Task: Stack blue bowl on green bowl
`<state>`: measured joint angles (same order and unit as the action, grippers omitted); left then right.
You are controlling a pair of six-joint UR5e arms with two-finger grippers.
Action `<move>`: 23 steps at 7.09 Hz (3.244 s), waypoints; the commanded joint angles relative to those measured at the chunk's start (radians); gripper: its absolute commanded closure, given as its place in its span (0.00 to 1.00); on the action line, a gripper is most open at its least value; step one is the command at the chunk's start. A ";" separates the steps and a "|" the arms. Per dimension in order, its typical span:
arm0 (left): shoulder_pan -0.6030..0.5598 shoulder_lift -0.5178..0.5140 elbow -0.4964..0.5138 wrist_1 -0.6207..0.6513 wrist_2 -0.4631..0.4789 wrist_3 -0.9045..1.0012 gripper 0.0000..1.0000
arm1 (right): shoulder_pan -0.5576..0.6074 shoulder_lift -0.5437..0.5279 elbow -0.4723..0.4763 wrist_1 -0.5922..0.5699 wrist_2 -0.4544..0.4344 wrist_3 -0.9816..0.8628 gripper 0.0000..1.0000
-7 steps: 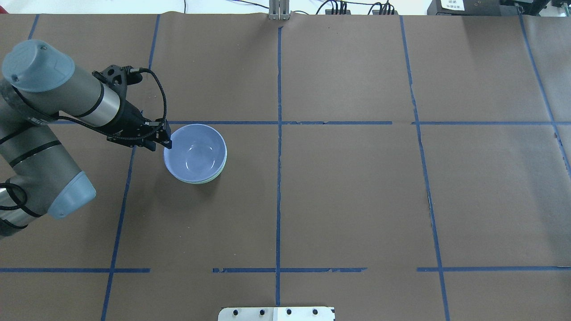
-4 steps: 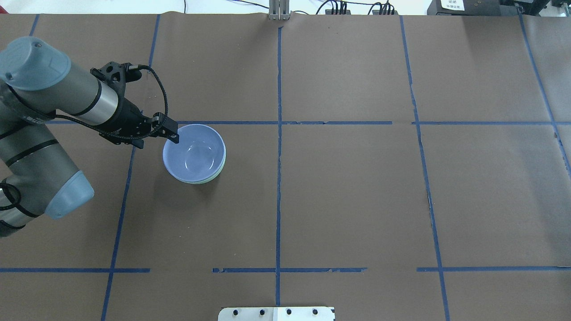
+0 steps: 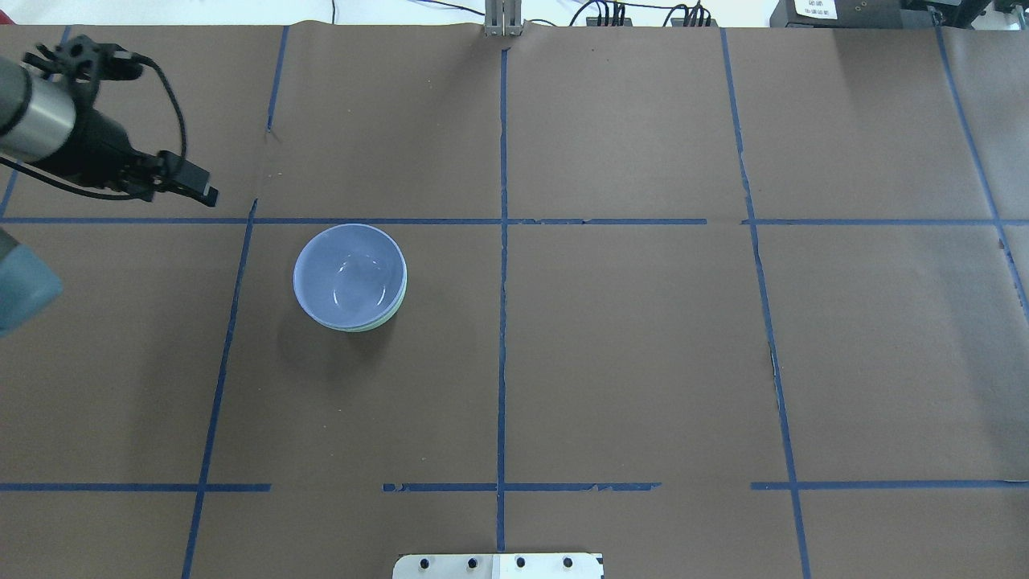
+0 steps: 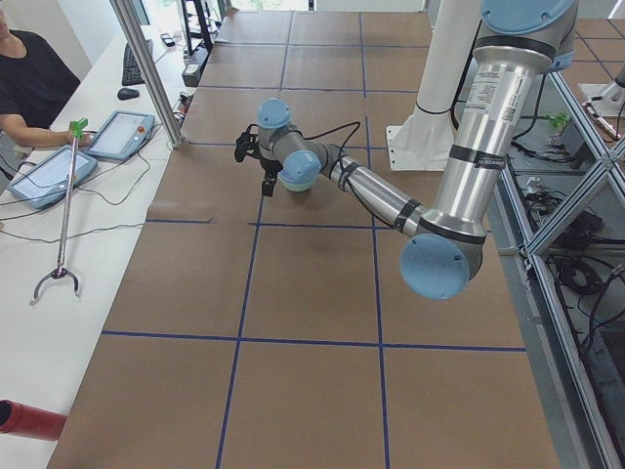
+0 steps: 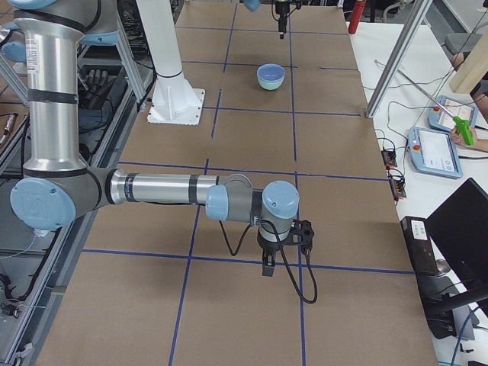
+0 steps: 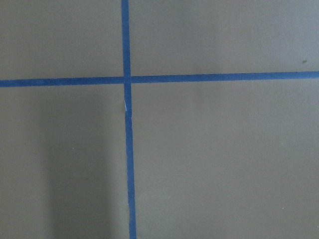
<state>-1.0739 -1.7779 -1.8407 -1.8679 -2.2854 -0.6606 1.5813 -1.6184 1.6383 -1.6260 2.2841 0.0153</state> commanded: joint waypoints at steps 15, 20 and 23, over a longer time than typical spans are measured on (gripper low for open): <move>-0.495 0.250 0.273 0.291 -0.049 0.797 0.00 | -0.001 0.000 0.000 0.000 0.000 0.000 0.00; -0.495 0.247 0.273 0.291 -0.048 0.797 0.00 | -0.001 0.000 0.000 0.000 0.000 0.000 0.00; -0.497 0.247 0.271 0.291 -0.046 0.797 0.00 | -0.001 0.000 0.000 0.000 0.000 0.000 0.00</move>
<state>-1.5705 -1.5310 -1.5690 -1.5769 -2.3318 0.1365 1.5800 -1.6183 1.6383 -1.6260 2.2841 0.0153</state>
